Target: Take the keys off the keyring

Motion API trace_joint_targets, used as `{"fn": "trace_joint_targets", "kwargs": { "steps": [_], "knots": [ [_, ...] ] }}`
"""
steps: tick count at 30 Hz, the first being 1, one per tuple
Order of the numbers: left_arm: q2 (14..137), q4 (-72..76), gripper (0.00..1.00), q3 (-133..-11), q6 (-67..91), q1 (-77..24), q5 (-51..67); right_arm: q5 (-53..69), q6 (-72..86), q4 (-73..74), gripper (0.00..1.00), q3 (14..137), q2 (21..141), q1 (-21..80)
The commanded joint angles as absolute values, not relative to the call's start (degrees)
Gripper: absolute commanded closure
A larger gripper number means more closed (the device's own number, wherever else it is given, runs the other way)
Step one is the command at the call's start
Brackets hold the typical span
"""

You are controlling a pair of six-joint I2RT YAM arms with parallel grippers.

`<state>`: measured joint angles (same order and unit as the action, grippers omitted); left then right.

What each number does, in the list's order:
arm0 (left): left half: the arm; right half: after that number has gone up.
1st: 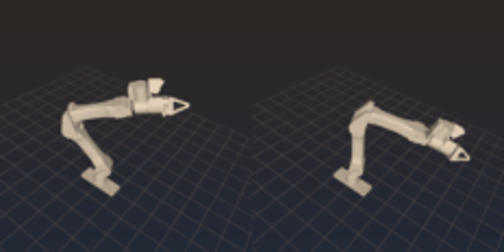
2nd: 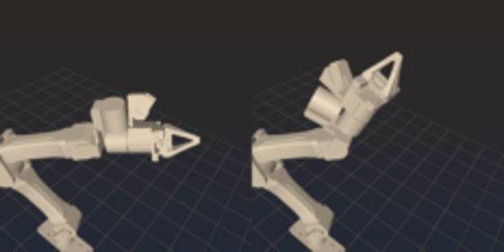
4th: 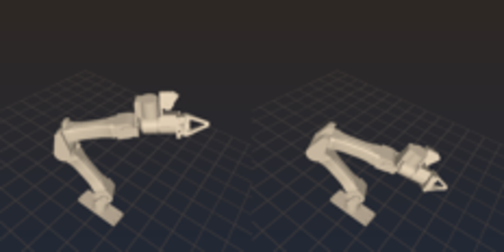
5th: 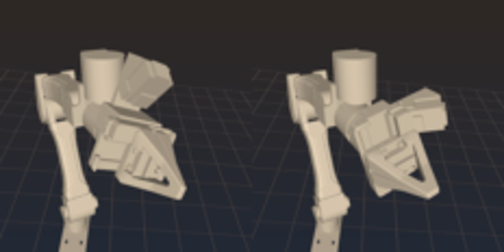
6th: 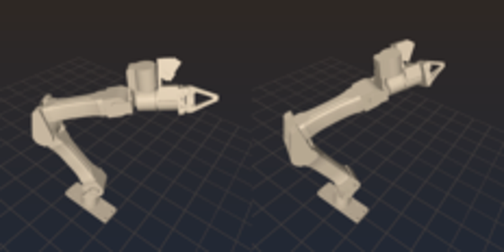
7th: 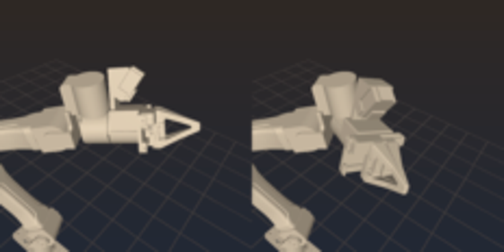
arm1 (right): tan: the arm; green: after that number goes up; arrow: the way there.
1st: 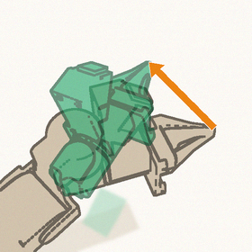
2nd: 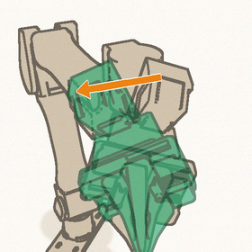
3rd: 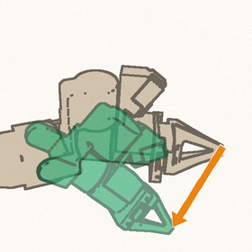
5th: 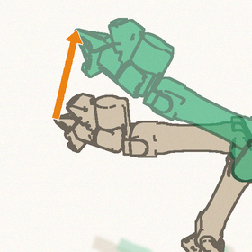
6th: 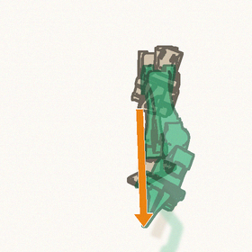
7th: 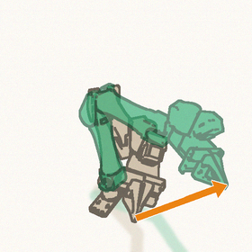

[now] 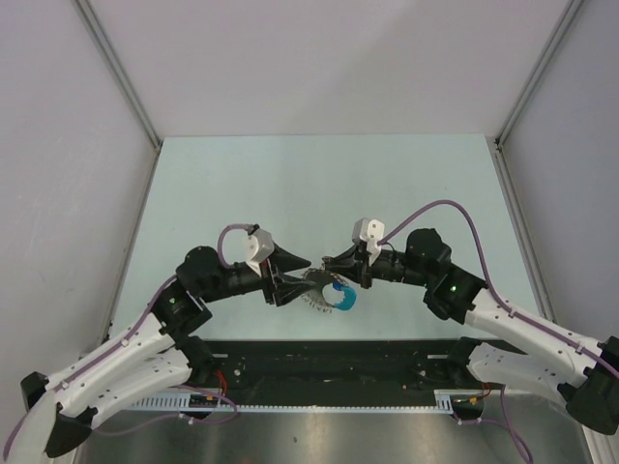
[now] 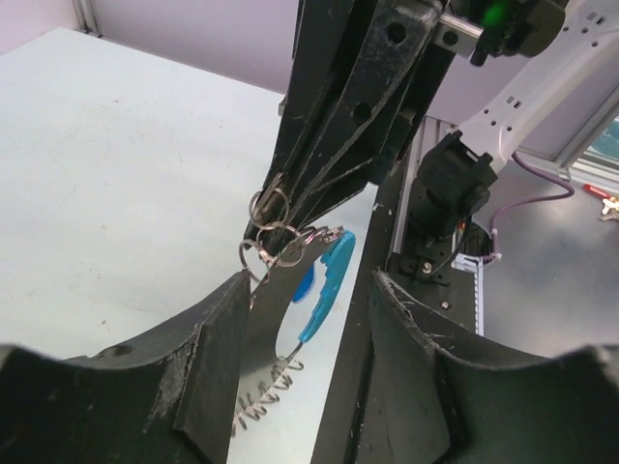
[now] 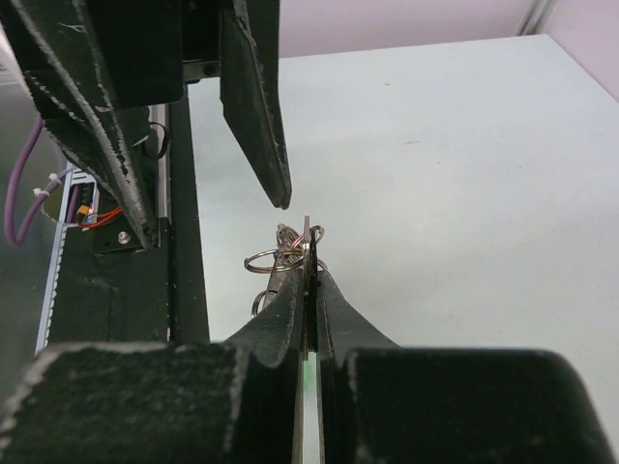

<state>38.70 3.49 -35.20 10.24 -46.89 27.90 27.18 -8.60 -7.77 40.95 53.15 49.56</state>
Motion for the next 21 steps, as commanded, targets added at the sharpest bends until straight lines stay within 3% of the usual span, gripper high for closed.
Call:
{"fn": "trace_joint_targets", "kwargs": {
  "steps": [1,11,21],
  "knots": [
    [38.5,3.42,0.43,-38.32,8.09,-48.43,22.94,24.52,-6.16,-12.66,1.0,43.77,53.61,49.83],
    [40.17,9.57,0.52,-36.56,6.33,-51.06,17.32,20.13,-2.73,-14.06,1.0,43.86,54.58,50.36],
    [42.45,10.99,0.51,-36.04,3.87,-51.59,17.14,19.25,-1.93,-14.15,1.0,43.86,54.67,51.06]
  ]
}}
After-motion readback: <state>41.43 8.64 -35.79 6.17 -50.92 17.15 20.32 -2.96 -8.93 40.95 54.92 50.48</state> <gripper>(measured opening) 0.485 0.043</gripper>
